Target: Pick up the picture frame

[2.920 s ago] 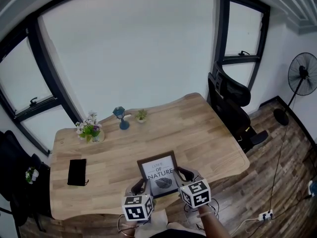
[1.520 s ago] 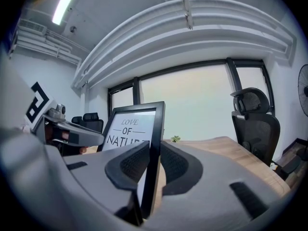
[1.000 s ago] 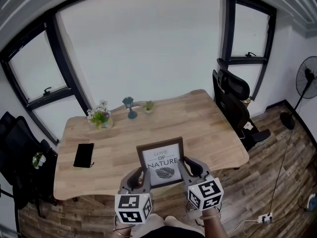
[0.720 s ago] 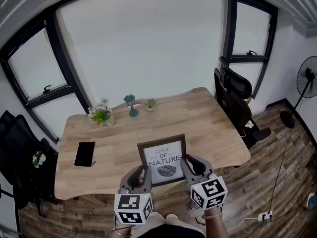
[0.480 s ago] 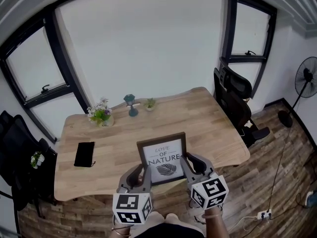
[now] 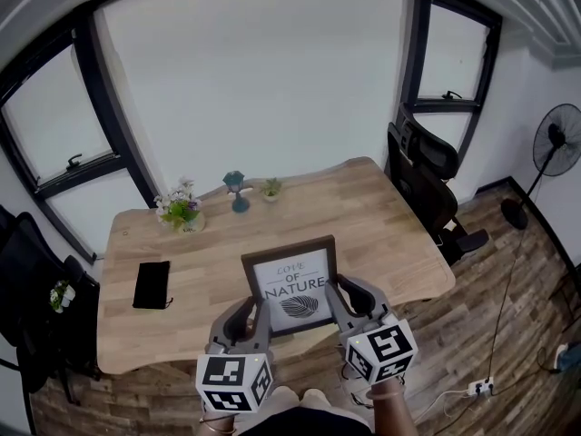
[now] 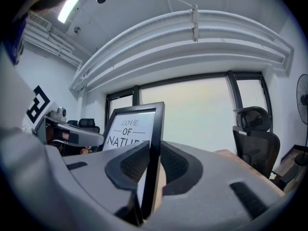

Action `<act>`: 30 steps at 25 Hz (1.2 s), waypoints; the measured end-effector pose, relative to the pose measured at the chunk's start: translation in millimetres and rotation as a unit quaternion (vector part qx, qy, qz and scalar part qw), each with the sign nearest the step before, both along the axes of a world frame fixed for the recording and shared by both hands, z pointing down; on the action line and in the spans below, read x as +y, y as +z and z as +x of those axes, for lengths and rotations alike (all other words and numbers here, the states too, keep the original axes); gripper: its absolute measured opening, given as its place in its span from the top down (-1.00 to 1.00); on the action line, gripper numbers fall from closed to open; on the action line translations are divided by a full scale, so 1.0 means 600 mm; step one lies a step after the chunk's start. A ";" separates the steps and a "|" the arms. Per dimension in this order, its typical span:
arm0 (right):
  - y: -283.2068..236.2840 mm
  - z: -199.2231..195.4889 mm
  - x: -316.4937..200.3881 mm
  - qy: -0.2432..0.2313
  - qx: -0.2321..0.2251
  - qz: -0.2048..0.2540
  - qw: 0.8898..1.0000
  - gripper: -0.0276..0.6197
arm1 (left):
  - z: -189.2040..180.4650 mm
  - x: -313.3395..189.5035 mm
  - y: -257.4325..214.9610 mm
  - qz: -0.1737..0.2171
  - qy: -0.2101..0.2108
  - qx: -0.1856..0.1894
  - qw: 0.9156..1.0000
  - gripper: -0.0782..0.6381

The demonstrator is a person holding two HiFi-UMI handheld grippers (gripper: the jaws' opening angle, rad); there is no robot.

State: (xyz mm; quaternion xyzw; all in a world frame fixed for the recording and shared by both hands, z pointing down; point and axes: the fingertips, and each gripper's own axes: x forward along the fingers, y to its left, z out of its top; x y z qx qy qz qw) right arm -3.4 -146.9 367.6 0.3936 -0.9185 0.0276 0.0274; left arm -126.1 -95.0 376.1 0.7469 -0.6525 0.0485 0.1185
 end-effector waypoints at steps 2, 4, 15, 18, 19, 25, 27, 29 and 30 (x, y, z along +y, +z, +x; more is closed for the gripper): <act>-0.003 -0.008 0.000 0.000 0.000 0.000 1.000 0.70 | -0.009 -0.002 -0.002 0.001 -0.001 0.006 1.000 0.60; -0.005 -0.015 -0.001 0.002 0.000 0.000 1.000 0.70 | -0.017 -0.004 -0.004 0.002 -0.003 0.010 1.000 0.60; -0.005 -0.050 -0.006 0.005 0.007 0.001 1.000 0.70 | -0.052 -0.007 -0.003 0.002 -0.004 0.026 1.000 0.60; -0.005 -0.056 -0.009 0.006 0.010 0.001 1.000 0.70 | -0.057 -0.009 -0.003 0.002 -0.002 0.028 1.000 0.60; -0.005 -0.058 -0.009 0.006 0.011 0.002 1.000 0.70 | -0.059 -0.009 -0.003 0.002 -0.001 0.029 1.000 0.60; -0.004 -0.086 -0.011 0.014 0.014 0.007 1.000 0.70 | -0.088 -0.012 0.000 0.002 0.004 0.033 0.999 0.60; -0.005 -0.096 -0.012 0.017 0.016 0.007 1.000 0.70 | -0.098 -0.014 0.000 0.003 0.007 0.034 0.999 0.60; -0.005 -0.106 -0.013 0.021 0.017 0.007 1.000 0.70 | -0.109 -0.016 -0.001 0.005 0.010 0.034 0.999 0.60; -0.006 -0.111 -0.014 0.023 0.017 0.008 1.000 0.70 | -0.114 -0.017 -0.002 0.006 0.012 0.035 0.999 0.60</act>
